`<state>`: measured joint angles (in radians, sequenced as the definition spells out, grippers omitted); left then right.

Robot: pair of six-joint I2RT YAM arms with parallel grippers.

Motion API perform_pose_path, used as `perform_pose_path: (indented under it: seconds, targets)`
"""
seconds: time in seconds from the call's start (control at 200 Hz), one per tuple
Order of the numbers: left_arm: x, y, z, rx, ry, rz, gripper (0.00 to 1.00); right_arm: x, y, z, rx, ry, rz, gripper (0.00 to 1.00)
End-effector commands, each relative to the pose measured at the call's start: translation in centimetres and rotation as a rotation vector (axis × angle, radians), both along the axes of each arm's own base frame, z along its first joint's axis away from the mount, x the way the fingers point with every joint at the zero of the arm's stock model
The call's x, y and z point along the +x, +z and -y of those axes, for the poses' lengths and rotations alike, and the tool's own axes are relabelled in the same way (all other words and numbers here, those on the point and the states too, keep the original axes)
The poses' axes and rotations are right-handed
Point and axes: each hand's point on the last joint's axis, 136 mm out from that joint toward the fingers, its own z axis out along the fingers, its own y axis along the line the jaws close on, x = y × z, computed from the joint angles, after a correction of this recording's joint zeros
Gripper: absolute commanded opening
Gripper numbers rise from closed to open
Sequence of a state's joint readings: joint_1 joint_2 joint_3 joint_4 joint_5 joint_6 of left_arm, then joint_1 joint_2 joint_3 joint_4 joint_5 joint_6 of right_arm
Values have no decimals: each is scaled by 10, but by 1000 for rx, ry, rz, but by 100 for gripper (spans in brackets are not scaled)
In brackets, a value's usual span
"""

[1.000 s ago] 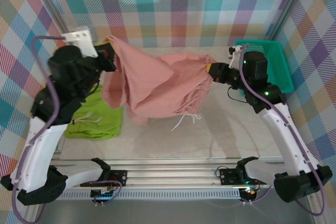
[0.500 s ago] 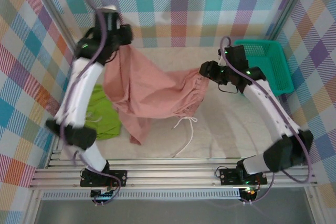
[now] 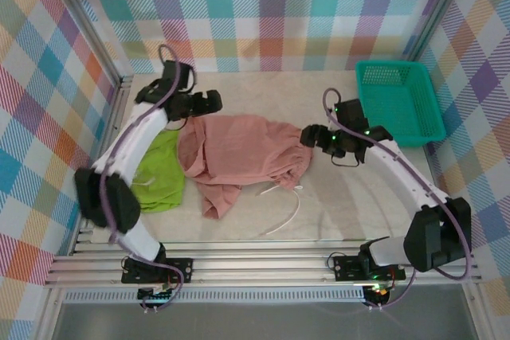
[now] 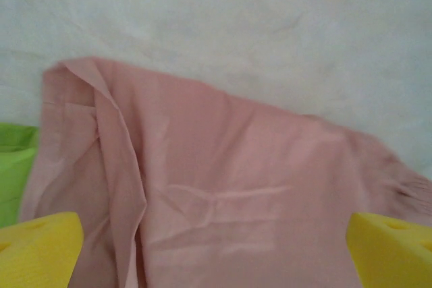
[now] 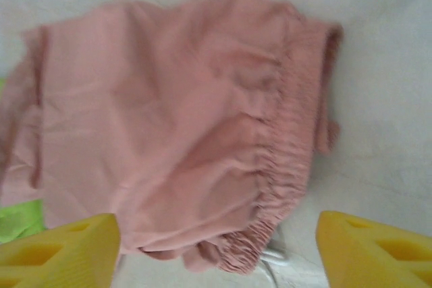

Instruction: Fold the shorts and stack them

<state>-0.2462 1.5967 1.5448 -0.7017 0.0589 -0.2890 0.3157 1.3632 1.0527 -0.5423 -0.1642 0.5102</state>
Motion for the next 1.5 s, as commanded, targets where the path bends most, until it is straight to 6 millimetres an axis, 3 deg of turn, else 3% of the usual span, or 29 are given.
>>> perform_pose_path:
  seconds: [0.0, 0.085, 0.2, 0.39, 0.525, 0.715, 1.03, 1.2, 1.495]
  targets:
    - [-24, -14, -17, 12, 78, 18, 100, 5, -33, -5, 24, -10, -51, 69]
    - [-43, -41, -36, 68, 141, -16, 100, 8, -50, -16, 85, -15, -93, 65]
    - [-50, -74, -43, 109, 154, -64, 100, 13, -68, -25, 134, -22, -136, 62]
    - [-40, -119, -41, 128, 142, -150, 93, 12, -82, -26, 135, -32, -166, 62]
    - [-36, -140, -39, 136, 132, -195, 80, 9, -89, -27, 115, -32, -179, 60]
    - [-46, -149, -29, 93, 108, -221, 59, 1, -103, -28, 115, -35, -213, 56]
    - [-86, -146, -31, 101, 110, -237, 59, -13, -103, -37, 122, -14, -216, 54]
    - [-99, -146, -25, 51, 97, -226, 55, -10, -105, -36, 119, -26, -206, 49]
    - [-102, -169, -25, 91, 83, -281, 26, -7, -103, -38, 139, -40, -201, 29]
